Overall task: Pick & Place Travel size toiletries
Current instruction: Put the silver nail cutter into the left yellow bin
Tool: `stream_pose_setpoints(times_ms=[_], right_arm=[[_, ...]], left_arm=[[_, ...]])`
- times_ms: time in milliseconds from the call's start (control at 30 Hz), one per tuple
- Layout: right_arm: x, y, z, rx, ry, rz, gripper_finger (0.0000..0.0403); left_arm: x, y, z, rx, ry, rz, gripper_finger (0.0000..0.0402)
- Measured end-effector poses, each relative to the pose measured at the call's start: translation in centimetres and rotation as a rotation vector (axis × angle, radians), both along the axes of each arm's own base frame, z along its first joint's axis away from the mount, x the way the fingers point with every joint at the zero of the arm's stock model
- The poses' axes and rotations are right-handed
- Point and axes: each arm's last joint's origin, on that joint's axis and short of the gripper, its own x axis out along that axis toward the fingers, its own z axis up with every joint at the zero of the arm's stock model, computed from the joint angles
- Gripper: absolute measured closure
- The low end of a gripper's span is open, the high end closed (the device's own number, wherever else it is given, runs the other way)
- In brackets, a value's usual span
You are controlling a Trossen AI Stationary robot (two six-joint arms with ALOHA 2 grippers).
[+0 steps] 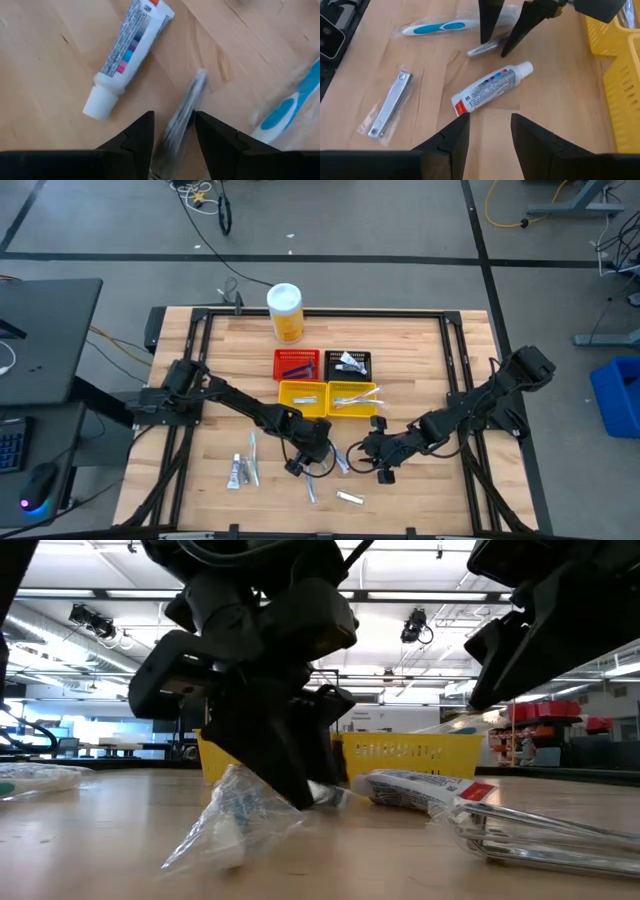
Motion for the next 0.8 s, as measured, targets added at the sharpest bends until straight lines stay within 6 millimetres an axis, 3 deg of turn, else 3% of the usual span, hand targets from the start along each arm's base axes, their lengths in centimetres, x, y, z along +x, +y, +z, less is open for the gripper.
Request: stream_pose_setpoints(times_ms=[267, 600, 800], right_arm=[[0.00, -0.01, 0.00, 0.000, 0.000, 0.000, 0.0253], [0.01, 0.00, 0.01, 0.001, -0.001, 0.000, 0.0253], [0.01, 0.00, 0.02, 0.001, -0.001, -0.001, 0.0253]], left_arm=[[-0.16, 0.04, -0.08, 0.000, 0.024, 0.006, 0.0264], [-0.15, 0.06, -0.03, -0.071, 0.064, 0.120, 0.0341], [-0.52, 0.13, 0.63, -0.106, 0.096, 0.172, 0.0354]])
